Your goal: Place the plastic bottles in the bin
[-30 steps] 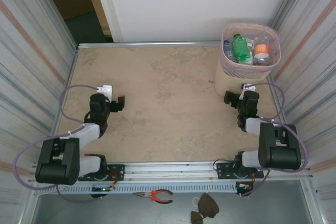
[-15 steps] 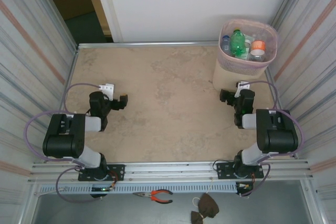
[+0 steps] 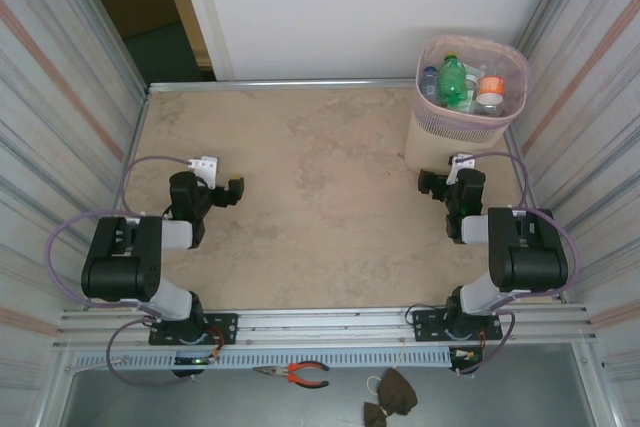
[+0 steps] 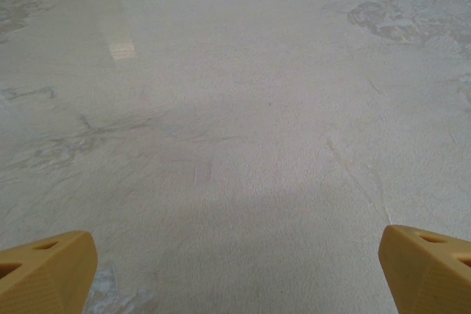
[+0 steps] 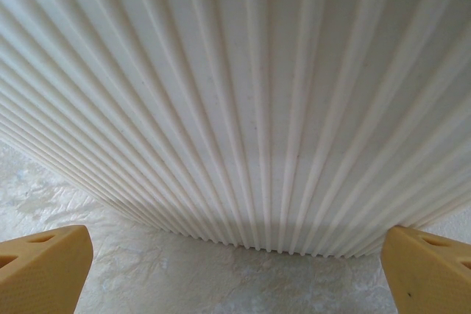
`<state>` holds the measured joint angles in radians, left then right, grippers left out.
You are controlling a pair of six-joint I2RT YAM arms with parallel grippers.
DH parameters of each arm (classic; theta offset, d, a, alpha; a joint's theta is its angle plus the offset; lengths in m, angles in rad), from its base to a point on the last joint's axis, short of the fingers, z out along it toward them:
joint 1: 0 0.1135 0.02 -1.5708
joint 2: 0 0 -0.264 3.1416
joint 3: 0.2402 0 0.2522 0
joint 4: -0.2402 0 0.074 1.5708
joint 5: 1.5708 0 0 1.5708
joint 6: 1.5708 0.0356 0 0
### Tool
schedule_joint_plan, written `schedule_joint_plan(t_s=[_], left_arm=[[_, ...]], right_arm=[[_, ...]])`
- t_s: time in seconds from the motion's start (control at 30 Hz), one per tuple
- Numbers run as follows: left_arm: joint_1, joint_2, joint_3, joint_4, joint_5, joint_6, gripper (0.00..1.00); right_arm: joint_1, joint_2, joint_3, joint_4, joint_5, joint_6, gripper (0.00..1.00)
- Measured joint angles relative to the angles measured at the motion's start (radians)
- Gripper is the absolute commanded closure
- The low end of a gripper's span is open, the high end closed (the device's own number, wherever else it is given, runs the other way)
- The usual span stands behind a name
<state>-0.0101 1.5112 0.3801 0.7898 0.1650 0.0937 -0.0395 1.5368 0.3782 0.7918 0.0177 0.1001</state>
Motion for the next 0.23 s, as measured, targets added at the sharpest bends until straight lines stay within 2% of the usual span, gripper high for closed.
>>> schedule_joint_plan(t_s=[0.23], left_arm=[[0.0, 0.0, 0.0, 0.0, 0.0, 0.0, 0.01]], right_arm=[[0.0, 0.0, 0.002, -0.004, 0.0, 0.0, 0.01]])
